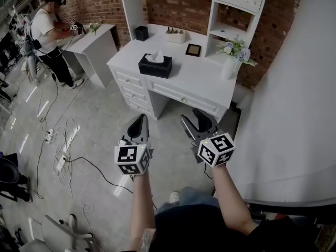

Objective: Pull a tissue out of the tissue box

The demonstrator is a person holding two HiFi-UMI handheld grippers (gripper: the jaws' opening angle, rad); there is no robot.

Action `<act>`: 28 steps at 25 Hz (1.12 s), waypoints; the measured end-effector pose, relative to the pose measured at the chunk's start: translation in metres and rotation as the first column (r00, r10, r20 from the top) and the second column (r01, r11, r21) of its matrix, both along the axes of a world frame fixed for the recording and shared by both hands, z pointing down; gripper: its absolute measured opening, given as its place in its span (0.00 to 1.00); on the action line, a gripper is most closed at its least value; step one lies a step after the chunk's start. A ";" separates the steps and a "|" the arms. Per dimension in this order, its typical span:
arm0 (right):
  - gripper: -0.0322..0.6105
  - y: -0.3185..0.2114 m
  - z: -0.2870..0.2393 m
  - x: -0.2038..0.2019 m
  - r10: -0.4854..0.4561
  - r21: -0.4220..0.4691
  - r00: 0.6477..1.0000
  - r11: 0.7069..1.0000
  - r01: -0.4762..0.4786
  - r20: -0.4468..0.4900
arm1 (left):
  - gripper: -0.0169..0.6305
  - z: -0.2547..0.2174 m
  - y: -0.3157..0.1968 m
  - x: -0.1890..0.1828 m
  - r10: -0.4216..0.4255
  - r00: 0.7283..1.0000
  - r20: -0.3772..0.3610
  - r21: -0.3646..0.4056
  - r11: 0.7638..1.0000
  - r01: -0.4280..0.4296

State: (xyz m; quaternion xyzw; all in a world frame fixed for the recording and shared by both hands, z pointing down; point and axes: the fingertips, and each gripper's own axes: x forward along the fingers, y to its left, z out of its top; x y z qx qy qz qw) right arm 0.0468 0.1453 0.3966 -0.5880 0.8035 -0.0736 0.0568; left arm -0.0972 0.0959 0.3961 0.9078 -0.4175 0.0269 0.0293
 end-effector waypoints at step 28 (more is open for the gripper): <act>0.35 -0.148 -0.022 0.038 0.041 0.075 0.998 0.996 -0.038 -0.037 | 0.04 -0.031 -0.149 -0.004 -0.052 0.998 -0.018 0.110 0.992 0.054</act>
